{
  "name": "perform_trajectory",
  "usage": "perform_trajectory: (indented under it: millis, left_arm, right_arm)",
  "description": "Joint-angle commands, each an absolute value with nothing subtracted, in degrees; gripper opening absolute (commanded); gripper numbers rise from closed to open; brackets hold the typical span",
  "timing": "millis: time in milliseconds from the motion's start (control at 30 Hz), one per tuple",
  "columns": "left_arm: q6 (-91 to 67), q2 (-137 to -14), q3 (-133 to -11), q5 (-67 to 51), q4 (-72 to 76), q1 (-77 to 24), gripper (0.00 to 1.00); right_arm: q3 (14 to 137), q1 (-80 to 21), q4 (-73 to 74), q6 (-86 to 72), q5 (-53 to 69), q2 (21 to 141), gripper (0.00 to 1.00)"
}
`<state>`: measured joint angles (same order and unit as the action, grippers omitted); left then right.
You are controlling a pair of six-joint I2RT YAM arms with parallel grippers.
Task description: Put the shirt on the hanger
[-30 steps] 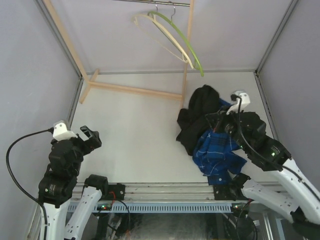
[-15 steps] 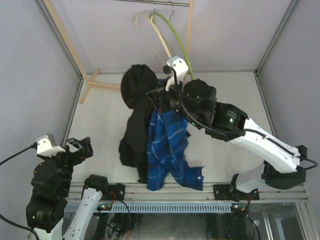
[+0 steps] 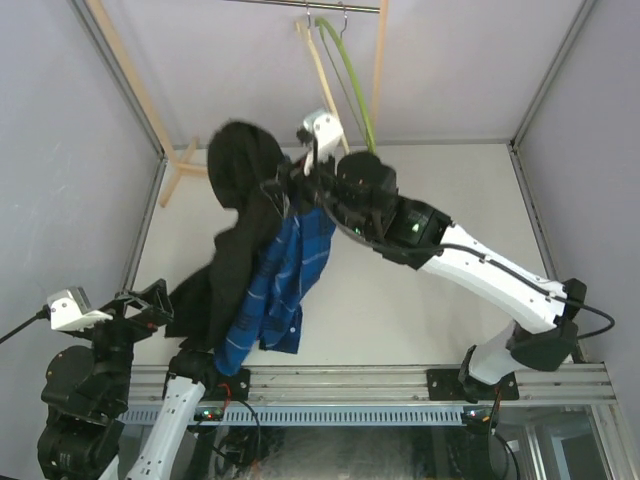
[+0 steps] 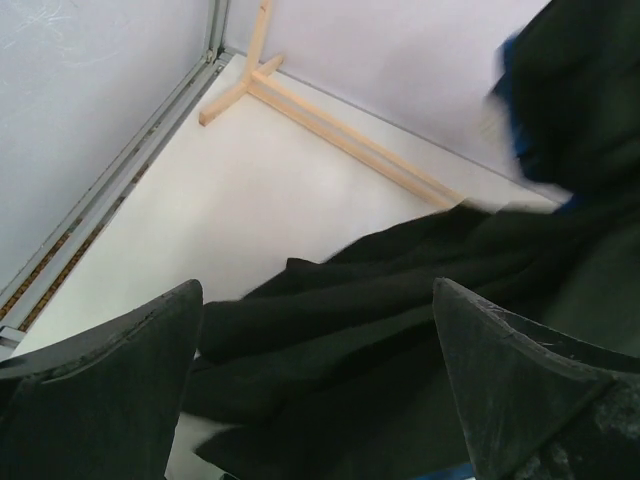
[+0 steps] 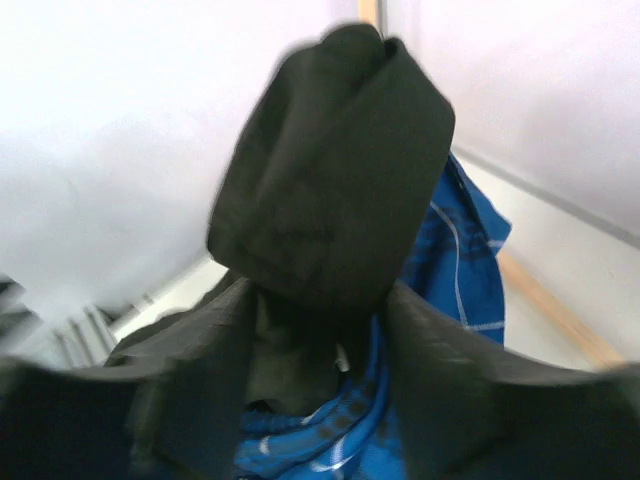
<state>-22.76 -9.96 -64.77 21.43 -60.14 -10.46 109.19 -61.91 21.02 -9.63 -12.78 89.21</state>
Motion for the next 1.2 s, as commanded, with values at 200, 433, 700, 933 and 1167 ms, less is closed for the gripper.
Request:
perform_trajectory:
  millis: [200,433,700,933,1167]
  left_arm:
    - [-24.0,-16.8,-62.7,12.1,-59.1,-10.1,1.0]
    - [-29.9,-25.7,-57.3,-0.1,-52.0,-10.2,0.97]
    - [-35.1,-37.3,-52.5,15.4,-42.0,-32.0,1.0]
    - [-35.2,-55.6,-52.0,22.4,-35.6,-44.8,1.0]
    - [-34.2,-64.4,-49.4,15.9,-28.3,-45.9,0.9]
  right_arm:
    - [65.3,-58.6,7.8,-20.3,-13.1,69.6,0.88]
    - [53.3,-56.7,14.2,-30.0,-19.4,64.7,0.9]
    - [41.0,-50.6,11.7,-37.5,-15.7,57.8,0.88]
    - [37.1,-50.2,11.8,-38.3,-14.5,55.4,0.88]
    - [34.4,-49.9,11.8,-38.6,-14.1,53.1,0.87]
